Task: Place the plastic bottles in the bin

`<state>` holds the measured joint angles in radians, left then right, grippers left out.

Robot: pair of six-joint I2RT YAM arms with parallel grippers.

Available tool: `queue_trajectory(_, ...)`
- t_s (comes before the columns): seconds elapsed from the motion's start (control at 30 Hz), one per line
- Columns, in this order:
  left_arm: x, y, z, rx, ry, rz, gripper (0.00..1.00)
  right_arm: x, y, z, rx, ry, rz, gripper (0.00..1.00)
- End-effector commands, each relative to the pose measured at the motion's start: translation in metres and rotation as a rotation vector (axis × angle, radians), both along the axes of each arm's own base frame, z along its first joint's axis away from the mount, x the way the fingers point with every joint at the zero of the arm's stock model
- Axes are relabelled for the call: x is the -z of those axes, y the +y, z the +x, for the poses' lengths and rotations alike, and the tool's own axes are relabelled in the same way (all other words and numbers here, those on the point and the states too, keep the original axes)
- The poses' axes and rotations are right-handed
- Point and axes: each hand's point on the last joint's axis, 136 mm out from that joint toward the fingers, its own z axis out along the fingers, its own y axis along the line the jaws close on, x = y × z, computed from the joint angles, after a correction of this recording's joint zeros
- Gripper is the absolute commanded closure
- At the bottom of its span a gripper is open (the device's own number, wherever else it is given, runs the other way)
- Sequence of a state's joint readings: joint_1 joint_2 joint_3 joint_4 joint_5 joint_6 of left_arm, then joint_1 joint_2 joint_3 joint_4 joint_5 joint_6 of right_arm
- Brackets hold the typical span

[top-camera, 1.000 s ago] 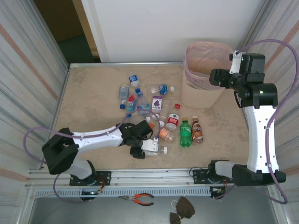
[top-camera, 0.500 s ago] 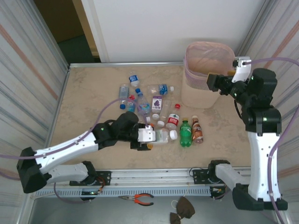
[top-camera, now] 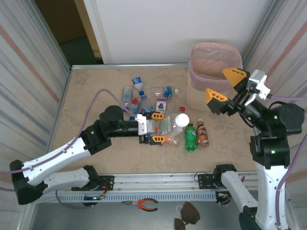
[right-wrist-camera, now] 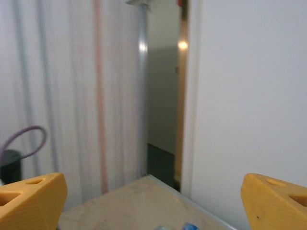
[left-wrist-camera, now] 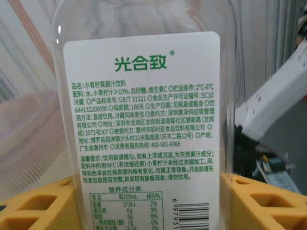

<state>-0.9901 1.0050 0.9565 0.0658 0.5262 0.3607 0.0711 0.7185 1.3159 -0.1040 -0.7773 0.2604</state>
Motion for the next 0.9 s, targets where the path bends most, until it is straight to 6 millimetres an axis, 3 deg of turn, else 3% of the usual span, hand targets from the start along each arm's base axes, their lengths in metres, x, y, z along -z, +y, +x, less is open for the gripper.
queue_trajectory(0.0,-0.060,0.006,-0.021,0.106,-0.063,-0.173,0.45,-0.019,0.020,-0.048,-0.193,-0.149,-0.028,0.06)
queue_trajectory(0.2,-0.092,0.007,-0.036,0.198,-0.078,-0.250,0.46,-0.007,0.044,-0.084,-0.425,-0.206,-0.083,0.00)
queue_trajectory(0.37,-0.106,0.007,-0.043,0.228,-0.088,-0.275,0.46,0.017,0.064,-0.098,-0.568,-0.213,-0.146,0.01)
queue_trajectory(0.63,-0.110,0.003,-0.035,0.180,-0.074,-0.290,0.46,0.058,0.102,-0.087,-0.657,-0.147,-0.236,0.00)
queue_trajectory(0.87,-0.106,0.001,-0.023,0.111,-0.054,-0.284,0.46,0.076,0.123,-0.074,-0.627,-0.125,-0.269,0.07)
